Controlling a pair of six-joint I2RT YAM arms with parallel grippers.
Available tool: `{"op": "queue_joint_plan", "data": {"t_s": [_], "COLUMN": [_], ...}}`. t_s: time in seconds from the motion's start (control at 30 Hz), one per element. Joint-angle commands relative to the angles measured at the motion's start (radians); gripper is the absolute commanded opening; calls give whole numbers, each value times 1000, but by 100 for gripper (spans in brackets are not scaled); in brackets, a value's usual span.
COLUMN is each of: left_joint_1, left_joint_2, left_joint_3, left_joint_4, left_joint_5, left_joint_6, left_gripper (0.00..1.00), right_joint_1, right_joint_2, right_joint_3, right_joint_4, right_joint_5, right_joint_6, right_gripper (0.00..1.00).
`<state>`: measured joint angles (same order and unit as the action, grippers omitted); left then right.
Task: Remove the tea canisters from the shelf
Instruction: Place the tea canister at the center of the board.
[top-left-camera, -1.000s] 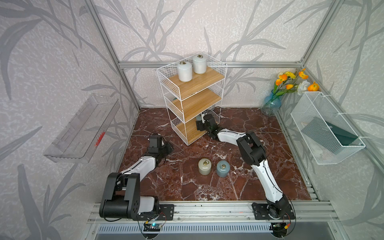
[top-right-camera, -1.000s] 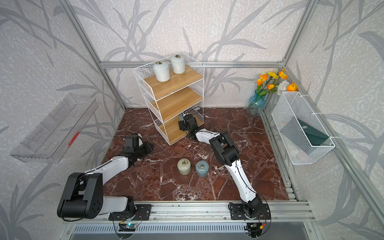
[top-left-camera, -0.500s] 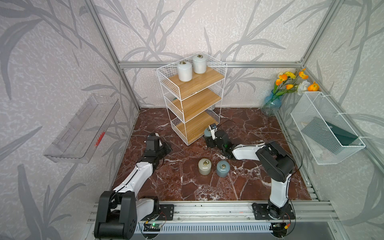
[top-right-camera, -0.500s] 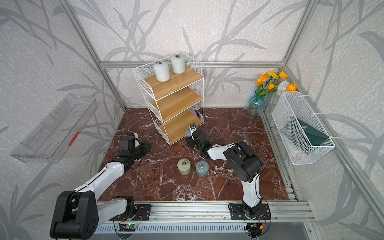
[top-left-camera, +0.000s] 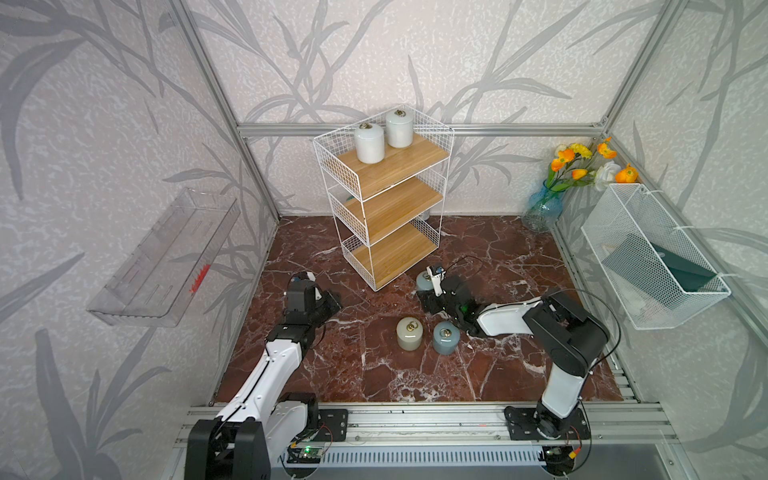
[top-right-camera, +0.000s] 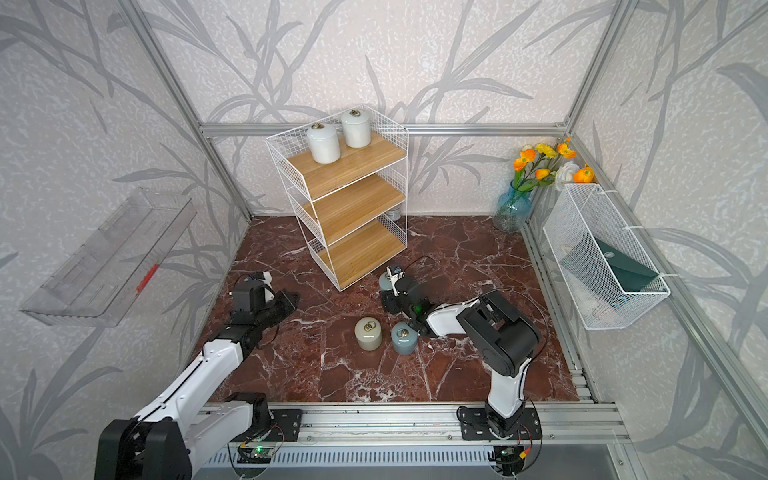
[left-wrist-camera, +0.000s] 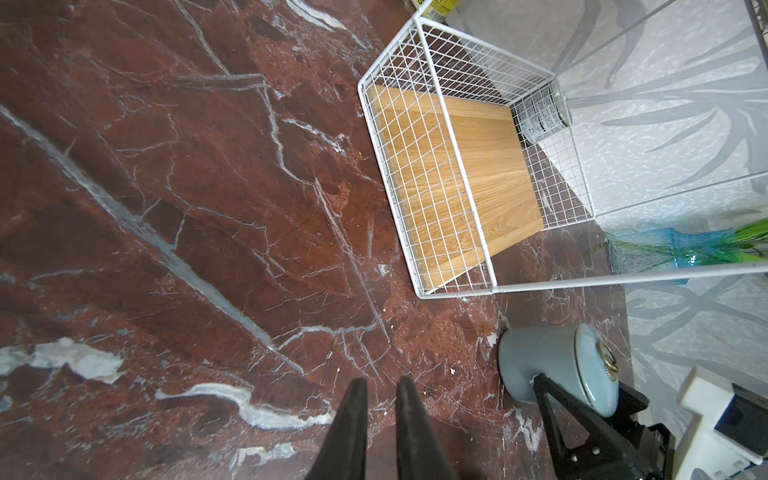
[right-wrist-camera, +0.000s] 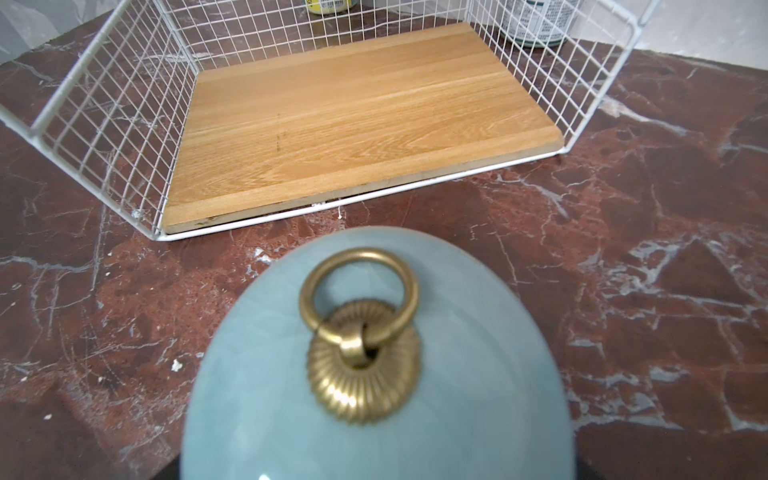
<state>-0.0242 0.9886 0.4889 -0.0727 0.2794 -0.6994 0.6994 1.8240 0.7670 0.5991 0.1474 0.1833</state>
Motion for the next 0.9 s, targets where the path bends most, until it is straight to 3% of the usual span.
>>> {"op": "queue_joint_plan", "data": {"t_s": [0.0,0.1,0.23,0.37,0.53,0.7,0.87], "left_joint_1": [-3,-5,-9,-20,-66,-183,-255], "left_joint_2": [-26,-40,-65,-70,-38,-12,-23], "left_joint_3": [-10,-10,-9,16,75,173,212], "left_joint_4": [-43,-60,-69,-67,-66,-54,115], "left_joint_5": [-11,-9,-10,-13,-26,-109,-108], "left_joint_6": [-6,-11,-15,-14,10,96,190], "left_gripper": [16,16,18,29,39,43,46], "right_joint_1": [5,5,6,11,12,12,12], "right_joint_2": [-54,-54,-68,-104,-210,-327,-401], "right_joint_3": [-13,-39,-70,-95,-88,-23,93], "right_joint_4": [112,115,108,107,37,-76,-180], "right_joint_5": [7,0,16,46,84,125,136], "right_joint_6": [14,24,42,27,-16,-118,-182], "right_gripper": [73,75,89,94,96,97,97]}}
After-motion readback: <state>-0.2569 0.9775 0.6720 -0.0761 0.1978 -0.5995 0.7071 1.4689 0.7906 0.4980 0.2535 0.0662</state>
